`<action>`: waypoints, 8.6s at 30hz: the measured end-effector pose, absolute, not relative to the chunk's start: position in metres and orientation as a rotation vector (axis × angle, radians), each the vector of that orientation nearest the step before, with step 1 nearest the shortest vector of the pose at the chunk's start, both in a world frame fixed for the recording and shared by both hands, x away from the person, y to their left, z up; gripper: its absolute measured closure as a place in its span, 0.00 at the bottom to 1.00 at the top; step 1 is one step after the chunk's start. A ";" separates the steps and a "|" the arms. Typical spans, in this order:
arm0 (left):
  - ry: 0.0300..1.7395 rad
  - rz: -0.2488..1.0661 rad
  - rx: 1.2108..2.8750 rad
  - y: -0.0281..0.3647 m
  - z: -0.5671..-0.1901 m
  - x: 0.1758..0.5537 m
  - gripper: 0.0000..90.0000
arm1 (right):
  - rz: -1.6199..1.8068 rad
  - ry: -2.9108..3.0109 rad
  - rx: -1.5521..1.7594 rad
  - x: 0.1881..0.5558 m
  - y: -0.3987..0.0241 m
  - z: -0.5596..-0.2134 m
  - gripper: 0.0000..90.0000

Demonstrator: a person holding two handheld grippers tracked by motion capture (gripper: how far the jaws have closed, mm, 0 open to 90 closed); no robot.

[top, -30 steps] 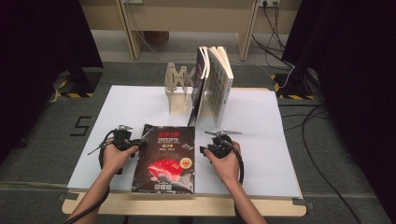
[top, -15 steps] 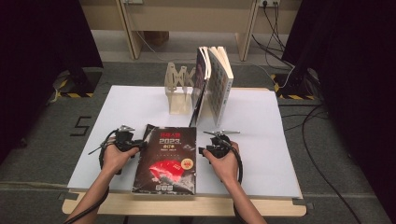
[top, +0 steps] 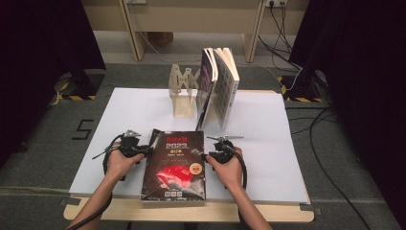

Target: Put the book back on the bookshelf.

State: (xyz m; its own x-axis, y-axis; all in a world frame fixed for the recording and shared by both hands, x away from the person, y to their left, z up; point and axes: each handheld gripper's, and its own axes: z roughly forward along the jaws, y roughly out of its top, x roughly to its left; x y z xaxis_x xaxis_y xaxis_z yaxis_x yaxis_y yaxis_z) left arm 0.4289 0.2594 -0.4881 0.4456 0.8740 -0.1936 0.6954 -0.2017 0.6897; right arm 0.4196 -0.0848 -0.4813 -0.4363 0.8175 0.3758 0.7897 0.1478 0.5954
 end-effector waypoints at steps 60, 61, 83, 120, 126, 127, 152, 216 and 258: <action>1.272 0.404 1.997 0.246 -0.479 0.411 0.98 | 1.080 2.471 1.558 0.413 -0.078 -0.480 0.88; 1.273 0.404 1.996 0.246 -0.479 0.411 0.98 | 1.078 2.474 1.559 0.413 -0.078 -0.480 0.88; 1.230 0.406 2.028 0.240 -0.475 0.387 0.98 | 1.054 2.516 1.550 0.400 -0.083 -0.478 0.89; 1.292 0.420 1.963 0.244 -0.475 0.400 0.65 | 1.142 2.305 1.659 0.459 -0.090 -0.467 0.71; 1.296 0.406 1.980 0.242 -0.480 0.403 0.67 | 1.126 2.304 1.674 0.473 -0.084 -0.470 0.70; 1.297 0.406 1.979 0.241 -0.481 0.403 0.67 | 1.128 2.308 1.679 0.474 -0.084 -0.470 0.70; 1.320 0.373 1.968 0.240 -0.488 0.404 0.67 | 1.123 2.328 1.708 0.489 -0.071 -0.480 0.67; 1.338 0.386 1.942 0.248 -0.483 0.403 0.63 | 1.418 2.456 1.798 0.471 -0.081 -0.454 0.97; 1.249 0.464 1.783 0.248 -0.439 0.404 0.41 | 1.612 2.161 1.530 0.452 -0.087 -0.369 0.98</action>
State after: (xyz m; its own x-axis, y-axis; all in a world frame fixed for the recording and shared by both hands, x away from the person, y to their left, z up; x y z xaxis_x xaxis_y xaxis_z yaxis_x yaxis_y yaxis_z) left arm 0.4040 0.2478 -0.4385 0.4235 0.8886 -0.1761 0.5581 -0.1028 0.8234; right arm 0.4518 -0.0865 -0.3694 -0.5119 0.7099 0.4837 0.6660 -0.0277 0.7454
